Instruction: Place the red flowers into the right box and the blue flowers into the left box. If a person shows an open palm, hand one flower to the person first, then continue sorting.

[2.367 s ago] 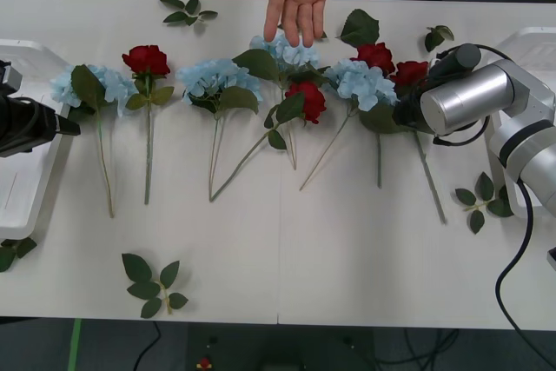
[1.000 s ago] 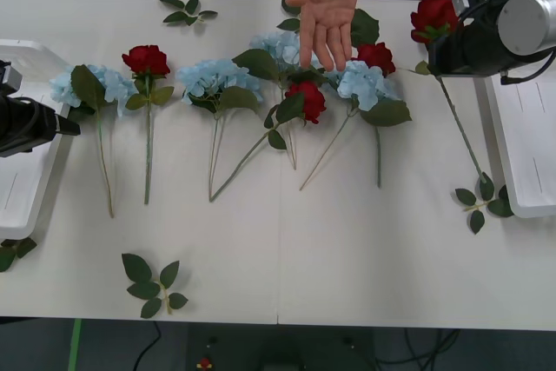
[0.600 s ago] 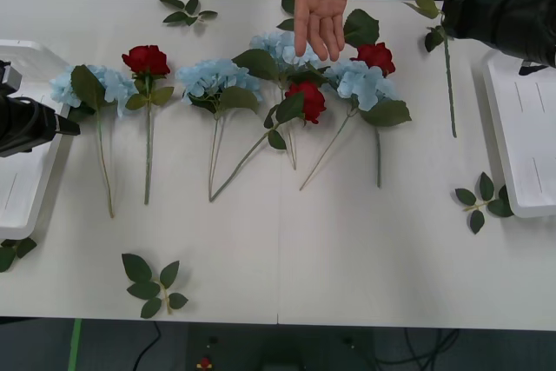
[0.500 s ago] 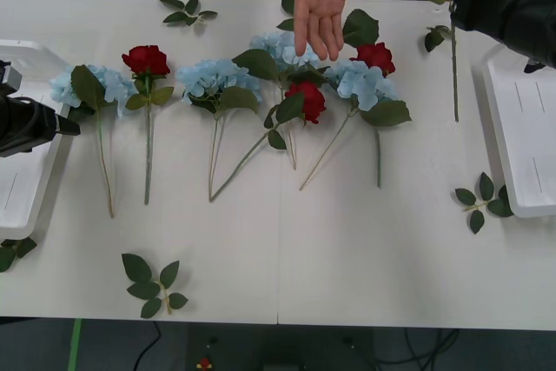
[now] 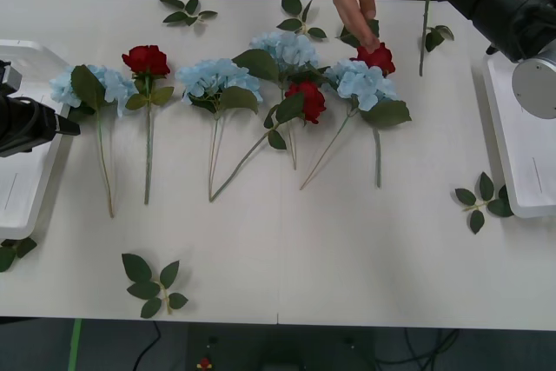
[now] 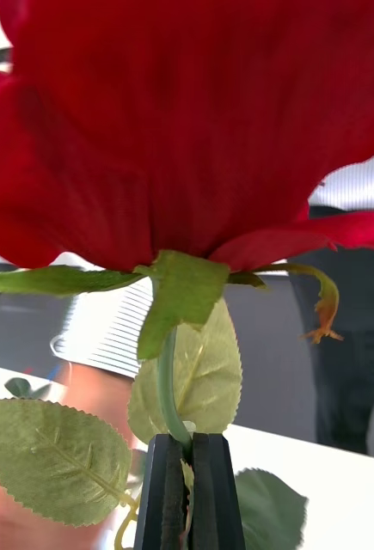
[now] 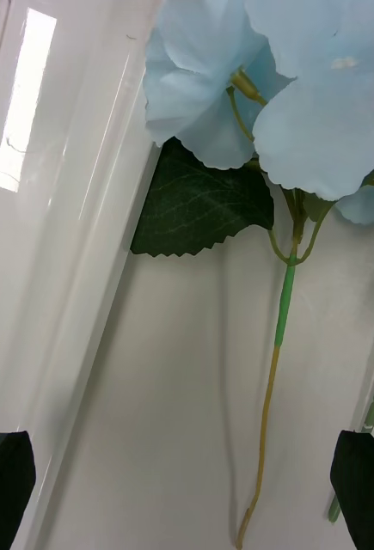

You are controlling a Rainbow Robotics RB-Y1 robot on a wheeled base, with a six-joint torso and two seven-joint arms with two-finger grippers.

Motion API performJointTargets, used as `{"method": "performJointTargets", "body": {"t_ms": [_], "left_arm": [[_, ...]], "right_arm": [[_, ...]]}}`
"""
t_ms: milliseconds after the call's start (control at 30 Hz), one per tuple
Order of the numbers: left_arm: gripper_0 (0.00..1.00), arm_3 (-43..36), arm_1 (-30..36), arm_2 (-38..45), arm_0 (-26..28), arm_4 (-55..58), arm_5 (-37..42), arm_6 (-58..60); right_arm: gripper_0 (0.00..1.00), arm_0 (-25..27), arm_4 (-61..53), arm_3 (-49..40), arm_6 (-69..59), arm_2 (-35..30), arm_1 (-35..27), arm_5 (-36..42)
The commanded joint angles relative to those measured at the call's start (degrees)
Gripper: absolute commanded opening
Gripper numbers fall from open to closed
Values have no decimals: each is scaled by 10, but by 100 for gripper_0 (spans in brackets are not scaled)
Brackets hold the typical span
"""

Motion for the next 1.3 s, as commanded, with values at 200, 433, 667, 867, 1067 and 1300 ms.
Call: {"method": "performJointTargets", "body": {"t_ms": [200, 433, 667, 867, 1067, 1300], "left_arm": [[100, 2, 20, 3, -24, 1, -7, 18], [100, 2, 20, 3, -24, 1, -7, 18], [100, 2, 20, 3, -24, 1, -7, 18], [100, 2, 20, 3, -24, 1, -7, 18], [100, 2, 20, 3, -24, 1, -7, 18], [100, 2, 20, 3, -24, 1, -7, 18]], "right_arm": [[0, -67, 9, -15, 18, -22, 40, -9], [0, -71, 25, -15, 18, -22, 48, -9], [0, -71, 28, -15, 17, -21, 52, -9], [100, -71, 26, -15, 12, -21, 52, -9], [100, -71, 23, -15, 11, -19, 53, -8], [100, -71, 19, -15, 11, -19, 53, 13]]}}
